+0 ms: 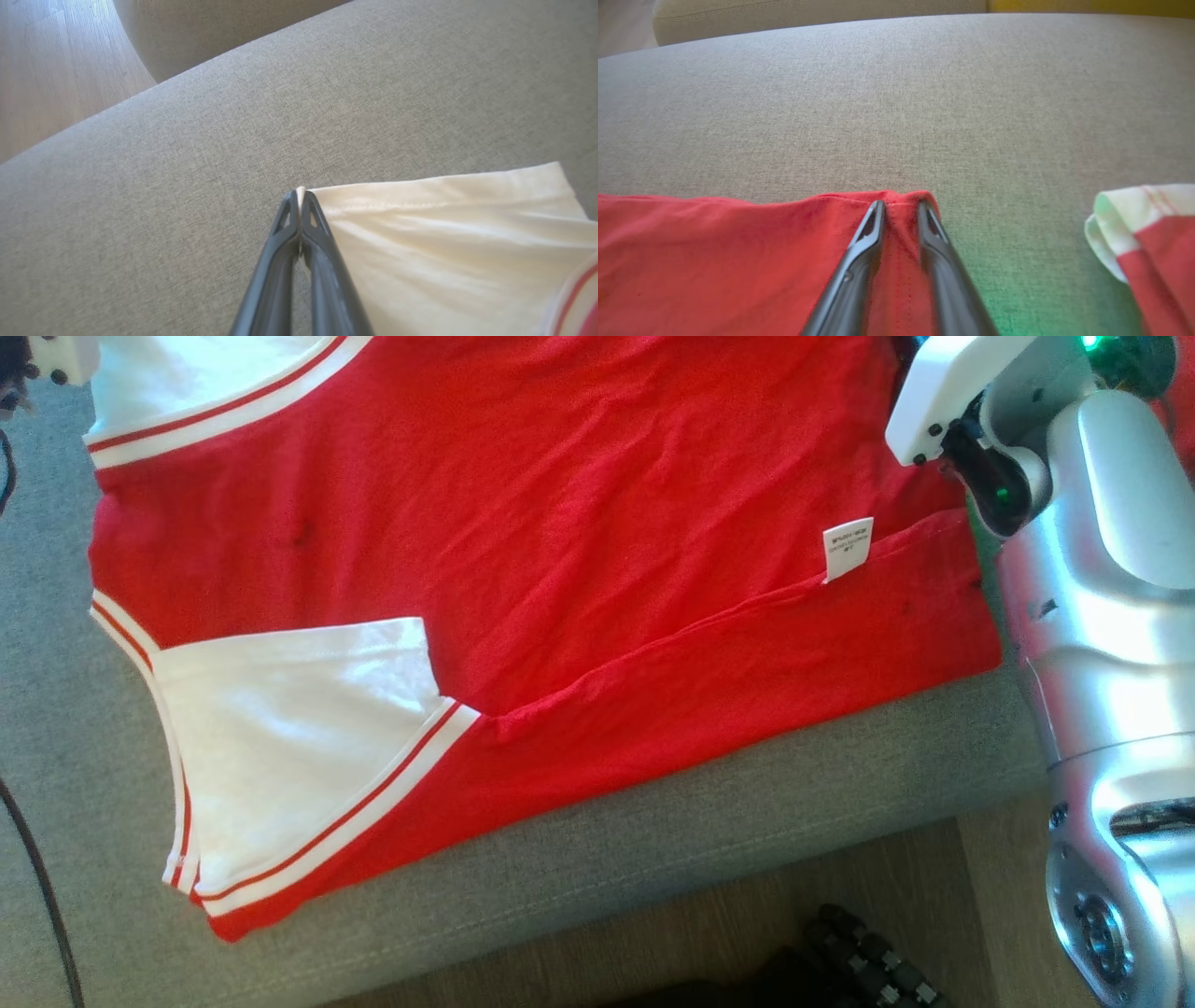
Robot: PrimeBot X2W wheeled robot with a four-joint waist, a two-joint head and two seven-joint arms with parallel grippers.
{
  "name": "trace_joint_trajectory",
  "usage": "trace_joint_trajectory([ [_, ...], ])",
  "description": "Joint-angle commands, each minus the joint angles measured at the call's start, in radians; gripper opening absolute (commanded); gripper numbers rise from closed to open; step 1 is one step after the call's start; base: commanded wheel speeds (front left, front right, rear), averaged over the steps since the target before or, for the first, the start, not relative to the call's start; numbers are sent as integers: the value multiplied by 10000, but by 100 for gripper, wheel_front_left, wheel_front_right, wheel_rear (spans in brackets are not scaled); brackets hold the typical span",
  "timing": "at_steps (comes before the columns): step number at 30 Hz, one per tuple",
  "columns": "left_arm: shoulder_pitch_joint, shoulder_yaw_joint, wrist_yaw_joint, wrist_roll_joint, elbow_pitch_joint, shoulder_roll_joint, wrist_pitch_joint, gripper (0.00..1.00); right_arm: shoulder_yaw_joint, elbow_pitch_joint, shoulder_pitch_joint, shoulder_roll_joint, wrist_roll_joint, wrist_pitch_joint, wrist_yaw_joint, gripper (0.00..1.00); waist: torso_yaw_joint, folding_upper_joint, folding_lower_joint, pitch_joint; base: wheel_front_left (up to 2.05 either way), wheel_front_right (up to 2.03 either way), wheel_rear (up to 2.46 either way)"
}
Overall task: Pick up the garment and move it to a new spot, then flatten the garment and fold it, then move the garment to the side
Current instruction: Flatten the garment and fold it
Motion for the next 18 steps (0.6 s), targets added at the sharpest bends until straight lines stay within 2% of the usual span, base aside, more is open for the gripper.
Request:
trace_joint_trajectory([
  [1, -555, 221, 16, -73, -223, 565, -61, 0, 157, -159, -270, 148, -7, -182, -4, 7, 2, 0, 0, -10, 0, 0, 0],
  [2, -563, 191, 16, -93, -199, 572, -85, 0, 182, -51, -327, 148, -16, -256, -4, 0, 0, 0, 0, -21, 0, 0, 0],
  [7, -671, 48, 16, -36, -228, 697, -644, 0, 182, 300, -618, 145, -103, -716, -4, 0, -3, 0, 0, -73, 0, 0, 0],
  [12, -924, 74, 35, 209, -234, 762, -1694, 0, -33, 503, -905, 93, -180, -1201, -4, 0, 58, 0, 0, -106, 0, 0, 0],
  [18, -1326, -5, 33, 476, -190, 507, -3339, 0, -335, 792, -1469, -209, -277, -1730, -4, 0, 373, 0, 0, -211, 0, 0, 0],
])
